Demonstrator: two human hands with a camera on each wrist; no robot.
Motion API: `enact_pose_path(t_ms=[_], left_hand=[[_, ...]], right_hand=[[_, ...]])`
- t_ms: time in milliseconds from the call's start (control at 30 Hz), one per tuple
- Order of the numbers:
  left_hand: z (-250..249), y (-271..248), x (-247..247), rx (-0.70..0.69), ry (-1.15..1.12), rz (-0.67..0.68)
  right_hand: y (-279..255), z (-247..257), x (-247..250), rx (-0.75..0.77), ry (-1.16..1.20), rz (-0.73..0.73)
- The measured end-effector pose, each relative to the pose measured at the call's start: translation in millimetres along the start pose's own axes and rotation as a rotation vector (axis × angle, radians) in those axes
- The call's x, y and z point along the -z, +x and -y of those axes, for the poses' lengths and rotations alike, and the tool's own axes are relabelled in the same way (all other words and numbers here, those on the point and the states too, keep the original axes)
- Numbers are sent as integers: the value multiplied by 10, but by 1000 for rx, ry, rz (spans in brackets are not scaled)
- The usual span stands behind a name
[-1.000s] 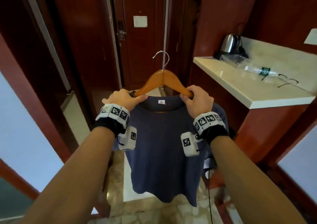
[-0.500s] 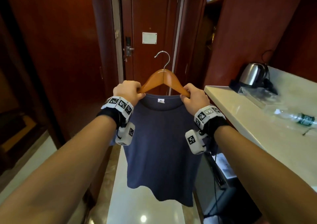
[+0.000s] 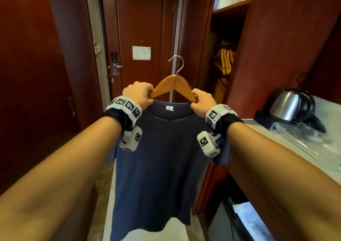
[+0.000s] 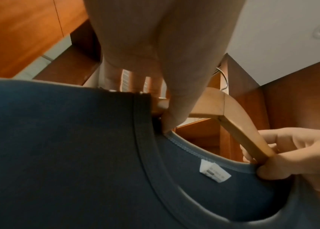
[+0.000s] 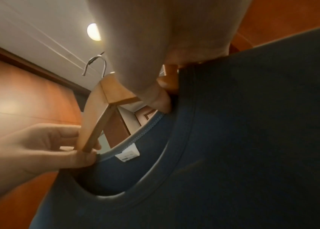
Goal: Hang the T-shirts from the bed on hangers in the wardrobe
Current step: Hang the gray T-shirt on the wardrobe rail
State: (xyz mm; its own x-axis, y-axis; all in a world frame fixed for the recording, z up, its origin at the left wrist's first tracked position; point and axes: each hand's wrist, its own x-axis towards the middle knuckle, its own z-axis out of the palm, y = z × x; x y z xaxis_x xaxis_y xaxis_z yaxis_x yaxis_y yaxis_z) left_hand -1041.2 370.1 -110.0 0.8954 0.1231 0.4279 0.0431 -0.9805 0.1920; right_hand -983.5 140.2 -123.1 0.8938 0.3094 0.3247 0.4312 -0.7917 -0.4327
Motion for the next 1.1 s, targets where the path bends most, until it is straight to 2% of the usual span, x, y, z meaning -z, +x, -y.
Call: enact_pose_path(t_ms=[400, 667, 867, 1100], left_hand=[[151, 2354, -862, -120, 28, 21], [43, 4047, -1460, -199, -97, 27], [-89, 5123, -1879, -246, -131, 21], [-428, 6218, -2442, -395, -236, -13]], right_hand=[[2284, -696, -459, -39, -3, -61], [3829, -1255, -360, -25, -71, -100], [4640, -1525, -228, -47, -216, -181], [5415, -2053, -100, -167, -371, -240]])
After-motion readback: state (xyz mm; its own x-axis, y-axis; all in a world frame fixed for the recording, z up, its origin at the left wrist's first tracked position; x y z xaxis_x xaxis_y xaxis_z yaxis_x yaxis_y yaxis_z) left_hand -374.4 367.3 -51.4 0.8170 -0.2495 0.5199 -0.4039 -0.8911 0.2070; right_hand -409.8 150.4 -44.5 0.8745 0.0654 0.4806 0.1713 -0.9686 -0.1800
